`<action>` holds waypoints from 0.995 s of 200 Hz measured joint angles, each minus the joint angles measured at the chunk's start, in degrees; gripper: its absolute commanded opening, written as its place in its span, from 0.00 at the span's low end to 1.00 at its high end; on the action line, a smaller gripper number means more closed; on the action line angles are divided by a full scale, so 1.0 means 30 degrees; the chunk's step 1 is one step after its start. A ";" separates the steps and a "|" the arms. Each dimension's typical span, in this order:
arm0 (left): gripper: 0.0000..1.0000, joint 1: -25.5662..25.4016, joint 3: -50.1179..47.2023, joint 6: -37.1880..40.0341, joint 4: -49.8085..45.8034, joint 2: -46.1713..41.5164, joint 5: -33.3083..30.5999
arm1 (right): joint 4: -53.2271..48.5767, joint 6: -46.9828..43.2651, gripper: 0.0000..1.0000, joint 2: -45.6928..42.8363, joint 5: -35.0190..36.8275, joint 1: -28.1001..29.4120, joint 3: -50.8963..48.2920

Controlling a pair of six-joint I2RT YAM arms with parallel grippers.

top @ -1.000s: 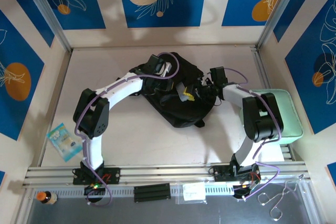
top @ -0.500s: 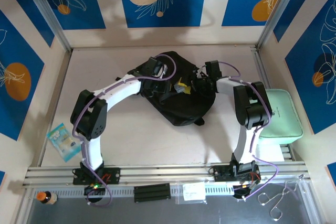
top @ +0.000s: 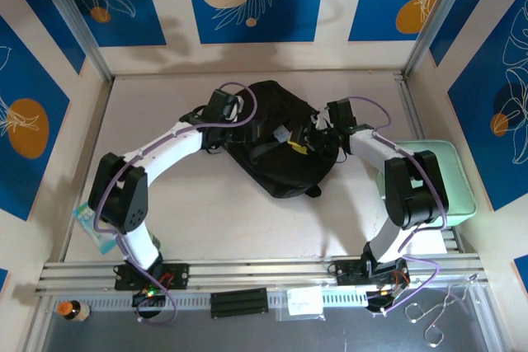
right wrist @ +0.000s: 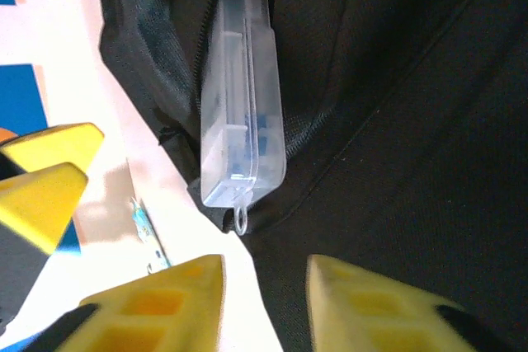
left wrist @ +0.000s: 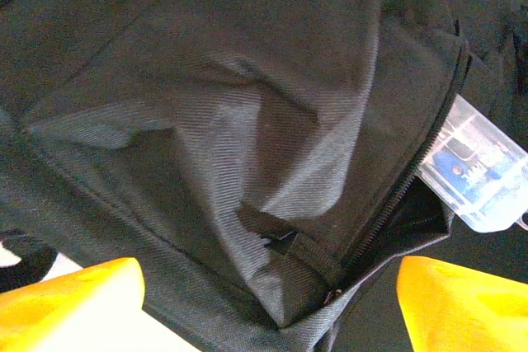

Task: Pack books, pencil case, and school supplies into a backpack

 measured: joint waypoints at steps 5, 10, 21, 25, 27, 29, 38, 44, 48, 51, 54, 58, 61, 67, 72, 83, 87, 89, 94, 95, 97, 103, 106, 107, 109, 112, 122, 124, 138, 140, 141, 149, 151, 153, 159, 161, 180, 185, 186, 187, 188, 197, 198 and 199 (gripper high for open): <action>0.89 0.0066 -0.0168 -0.0029 0.0102 -0.0131 -0.0015 | -0.0138 -0.0117 0.23 0.0175 0.0160 0.0095 0.0219; 0.91 0.0124 -0.0350 -0.0160 0.0219 -0.0255 -0.0036 | -0.0262 -0.0146 0.21 0.0423 0.0321 0.0182 0.0532; 0.95 0.0255 -0.0809 -0.0211 0.0510 -0.0561 -0.0073 | -0.0401 -0.0226 0.18 0.1027 0.0605 0.0379 0.1246; 0.96 0.0299 -0.0962 -0.0153 0.0561 -0.0656 -0.0095 | -0.0393 -0.0335 0.17 0.1260 0.0721 0.0430 0.1494; 0.97 0.0313 -0.1005 -0.0189 0.0576 -0.0692 -0.0095 | -0.0393 -0.0277 0.16 0.1384 0.0729 0.0452 0.1632; 0.97 0.0335 -0.1093 -0.0277 0.0634 -0.0743 -0.0117 | -0.0401 -0.0306 0.16 0.1508 0.0809 0.0474 0.1778; 0.99 0.0415 -0.1413 -0.0240 0.0831 -0.0940 -0.0117 | -0.0226 -0.0306 0.14 0.2062 0.0954 0.0546 0.2288; 0.99 0.0466 -0.1610 -0.0262 0.0962 -0.1056 -0.0124 | -0.0109 -0.0299 0.13 0.2433 0.1064 0.0568 0.2586; 0.99 0.0495 -0.1756 -0.0270 0.1042 -0.1158 -0.0124 | -0.0022 -0.0270 0.12 0.2732 0.1086 0.0583 0.2798; 1.00 0.0517 -0.1872 -0.0255 0.1107 -0.1246 -0.0124 | 0.0029 -0.0248 0.11 0.2922 0.1144 0.0583 0.2936; 1.00 0.0525 -0.1974 -0.0270 0.1166 -0.1290 -0.0124 | 0.0087 -0.0240 0.11 0.3140 0.1144 0.0583 0.3075; 1.00 0.0546 -0.2120 -0.0270 0.1217 -0.1392 -0.0124 | 0.0160 -0.0233 0.10 0.3432 0.1209 0.0583 0.3286; 1.00 0.0561 -0.2215 -0.0277 0.1260 -0.1464 -0.0117 | 0.0189 -0.0189 0.10 0.3650 0.1209 0.0583 0.3439; 1.00 0.0576 -0.2382 -0.0313 0.1333 -0.1566 -0.0117 | 0.0306 -0.0138 0.10 0.4102 0.1239 0.0583 0.3767; 0.99 0.0583 -0.2492 -0.0372 0.1392 -0.1625 -0.0109 | 0.0408 -0.0051 0.09 0.4495 0.1260 0.0583 0.4058; 0.99 0.0612 -0.2696 -0.0583 0.1625 -0.1698 -0.0044 | 0.0583 0.0102 0.10 0.5209 0.1239 0.0619 0.4546; 0.99 0.0627 -0.2783 -0.0656 0.1690 -0.1712 0.0036 | 0.0656 0.0153 0.10 0.5442 0.1195 0.0648 0.4685; 0.99 0.0634 -0.2805 -0.0707 0.1749 -0.1719 0.0044 | 0.0685 0.0175 0.10 0.5544 0.1202 0.0663 0.4743; 0.98 0.0648 -0.2907 -0.0787 0.1829 -0.1719 0.0131 | 0.0816 0.0255 0.10 0.5770 0.1180 0.0707 0.4874; 0.98 0.0656 -0.2929 -0.0838 0.1872 -0.1719 0.0160 | 0.0816 0.0255 0.10 0.5799 0.1173 0.0707 0.4889; 0.98 0.0670 -0.2980 -0.0874 0.1923 -0.1719 0.0197 | 0.0852 0.0313 0.11 0.5887 0.1137 0.0714 0.4932; 0.97 0.0685 -0.3118 -0.1056 0.2076 -0.1719 0.0335 | 0.0940 0.0372 0.12 0.6025 0.1107 0.0743 0.5034; 0.97 0.0692 -0.3191 -0.1144 0.2127 -0.1719 0.0401 | 0.0984 0.0386 0.12 0.6084 0.1071 0.0758 0.5056; 0.97 0.0692 -0.3206 -0.1151 0.2149 -0.1719 0.0415 | 0.0998 0.0386 0.12 0.6091 0.1056 0.0765 0.5056; 0.97 0.0707 -0.3264 -0.1195 0.2200 -0.1719 0.0459 | 0.1035 0.0386 0.13 0.6091 0.1042 0.0780 0.5071; 0.96 0.0714 -0.3337 -0.1275 0.2251 -0.1719 0.0532 | 0.1078 0.0415 0.13 0.6105 0.1020 0.0780 0.5071; 0.95 0.0736 -0.3585 -0.1566 0.2404 -0.1719 0.0765 | 0.1188 0.0350 0.15 0.6105 0.0976 0.0831 0.5085; 0.95 0.0743 -0.3636 -0.1603 0.2441 -0.1719 0.0816 | 0.1209 0.0342 0.16 0.6105 0.0976 0.0838 0.5085; 0.94 0.0809 -0.3810 -0.1938 0.2535 -0.1719 0.1071 | 0.1246 -0.0022 0.19 0.6098 0.1005 0.0933 0.5093; 0.94 0.0823 -0.3832 -0.2011 0.2550 -0.1719 0.1129 | 0.1239 -0.0058 0.20 0.6076 0.1027 0.0947 0.5093; 0.94 0.0838 -0.3832 -0.2062 0.2565 -0.1719 0.1173 | 0.1239 -0.0095 0.20 0.6076 0.1042 0.0947 0.5093; 0.93 0.0911 -0.3847 -0.2200 0.2659 -0.1719 0.1333 | 0.1224 -0.0437 0.23 0.5982 0.1129 0.0998 0.5064; 0.93 0.0940 -0.3854 -0.2244 0.2681 -0.1719 0.1370 | 0.1231 -0.0517 0.23 0.5931 0.1151 0.1005 0.5034; 0.93 0.0969 -0.3854 -0.2273 0.2710 -0.1719 0.1406 | 0.1224 -0.0619 0.24 0.5850 0.1217 0.1027 0.4983; 0.93 0.1056 -0.3869 -0.2419 0.2841 -0.1719 0.1508 | 0.1202 -0.0874 0.26 0.5625 0.1348 0.1064 0.4830; 0.93 0.1093 -0.3869 -0.2463 0.2885 -0.1719 0.1545 | 0.1173 -0.1027 0.26 0.5508 0.1421 0.1071 0.4758; 0.93 0.1501 -0.3985 -0.2849 0.3257 -0.1719 0.1836 | 0.0546 -0.2098 0.34 0.4095 0.2222 0.1188 0.3934; 0.93 0.1617 -0.4073 -0.2965 0.3373 -0.1719 0.1909 | 0.0313 -0.2463 0.37 0.3650 0.2426 0.1231 0.3694; 0.92 0.1647 -0.4087 -0.2987 0.3402 -0.1719 0.1909 | 0.0277 -0.2477 0.37 0.3570 0.2492 0.1239 0.3657; 0.92 0.1661 -0.4102 -0.3002 0.3417 -0.1719 0.1916 | 0.0248 -0.2535 0.38 0.3497 0.2550 0.1253 0.3621; 0.93 0.1698 -0.4138 -0.3060 0.3446 -0.1719 0.1931 | 0.0189 -0.2703 0.38 0.3366 0.2623 0.1260 0.3555; 0.93 0.1938 -0.4371 -0.3242 0.3687 -0.1727 0.2084 | -0.0277 -0.3461 0.43 0.2550 0.3111 0.1384 0.3249; 0.93 0.1989 -0.4415 -0.3286 0.3716 -0.1727 0.2113 | -0.0306 -0.3475 0.44 0.2492 0.3155 0.1406 0.3235; 0.93 0.2011 -0.4437 -0.3286 0.3738 -0.1727 0.2113 | -0.0415 -0.3534 0.44 0.2361 0.3286 0.1457 0.3220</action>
